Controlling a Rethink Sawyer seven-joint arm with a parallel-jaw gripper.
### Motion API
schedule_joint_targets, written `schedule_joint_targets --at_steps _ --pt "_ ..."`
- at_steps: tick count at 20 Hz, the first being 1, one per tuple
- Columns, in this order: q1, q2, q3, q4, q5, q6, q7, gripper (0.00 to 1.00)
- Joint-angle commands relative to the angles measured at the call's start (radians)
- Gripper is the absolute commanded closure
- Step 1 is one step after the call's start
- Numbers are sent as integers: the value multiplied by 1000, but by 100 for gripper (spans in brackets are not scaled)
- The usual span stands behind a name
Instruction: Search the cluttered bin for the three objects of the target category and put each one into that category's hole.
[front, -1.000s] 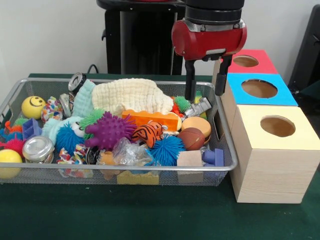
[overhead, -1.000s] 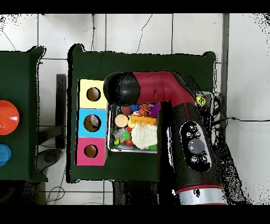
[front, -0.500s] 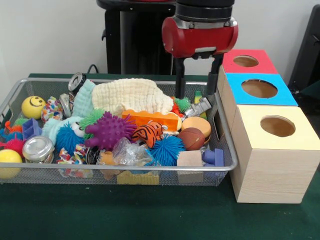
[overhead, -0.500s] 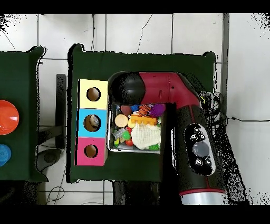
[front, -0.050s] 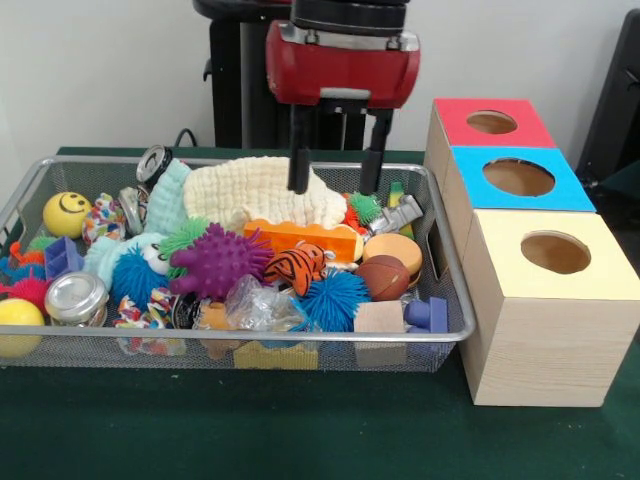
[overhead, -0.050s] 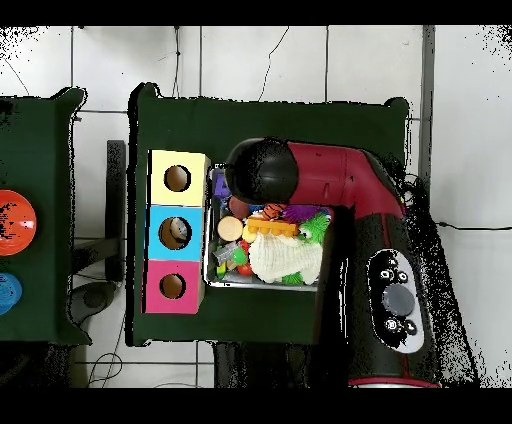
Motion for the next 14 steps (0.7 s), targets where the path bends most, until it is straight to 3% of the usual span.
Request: schedule_joint_targets --at_steps 1,4,8,14 --pt "55 61 -141 33 96 73 464 0" --pt "63 99 -159 22 142 98 516 0" --pt "46 129 -139 28 175 59 505 0" --pt "15 148 -82 35 178 21 419 0"
